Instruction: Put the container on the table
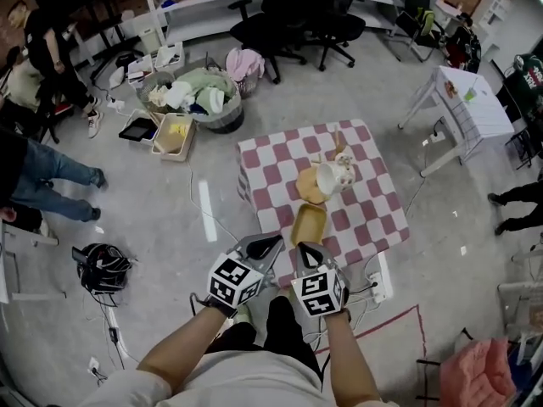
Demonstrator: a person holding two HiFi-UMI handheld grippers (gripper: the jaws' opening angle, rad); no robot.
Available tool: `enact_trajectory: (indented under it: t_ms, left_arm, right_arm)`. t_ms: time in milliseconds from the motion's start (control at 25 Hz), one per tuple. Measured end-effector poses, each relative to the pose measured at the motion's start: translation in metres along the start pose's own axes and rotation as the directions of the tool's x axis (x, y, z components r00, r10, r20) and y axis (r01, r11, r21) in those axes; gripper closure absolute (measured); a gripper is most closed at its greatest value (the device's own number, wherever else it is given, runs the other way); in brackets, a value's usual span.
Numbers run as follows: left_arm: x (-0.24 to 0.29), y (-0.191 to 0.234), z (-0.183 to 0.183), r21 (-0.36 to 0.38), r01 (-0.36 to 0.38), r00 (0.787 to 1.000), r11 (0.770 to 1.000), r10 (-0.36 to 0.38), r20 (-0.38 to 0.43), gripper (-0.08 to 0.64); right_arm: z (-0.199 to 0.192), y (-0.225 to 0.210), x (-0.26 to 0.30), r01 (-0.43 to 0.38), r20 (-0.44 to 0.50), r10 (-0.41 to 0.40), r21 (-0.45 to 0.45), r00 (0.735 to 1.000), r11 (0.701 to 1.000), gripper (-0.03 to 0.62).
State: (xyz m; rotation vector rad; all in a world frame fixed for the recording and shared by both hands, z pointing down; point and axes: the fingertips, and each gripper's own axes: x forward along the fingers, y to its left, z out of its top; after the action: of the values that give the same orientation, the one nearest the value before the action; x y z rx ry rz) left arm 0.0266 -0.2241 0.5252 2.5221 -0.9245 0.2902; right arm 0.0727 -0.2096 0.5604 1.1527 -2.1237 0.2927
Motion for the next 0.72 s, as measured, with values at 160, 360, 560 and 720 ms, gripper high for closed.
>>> enact_trajectory:
  t_ms: [160, 360, 560, 720]
  left_arm:
    - [-0.019, -0.006, 0.027, 0.020, 0.018, 0.999, 1.000, -0.019, 0.033, 0.554]
    - [-0.043, -0.015, 0.066, 0.044, 0.018, 0.996, 0.999, -0.022, 0.092, 0.554]
    - [-0.067, -0.029, 0.108, 0.086, 0.018, 0.987, 0.996, -0.031, 0.158, 0.554]
    - [-0.087, -0.040, 0.137, 0.114, 0.015, 0.978, 0.993, -0.038, 0.206, 0.554]
  right_arm:
    - [0.036, 0.001, -0.024, 0.049, 0.091, -0.052, 0.034, 0.994, 0.998, 0.581]
    - [0.087, -0.014, -0.066, 0.098, 0.228, -0.130, 0.146, 0.965, 0.984, 0.583]
    - [0.129, -0.026, -0.111, 0.088, 0.366, -0.182, 0.259, 0.913, 0.962, 0.583]
    - [0.155, -0.026, -0.142, 0.090, 0.439, -0.210, 0.279, 0.874, 0.956, 0.583]
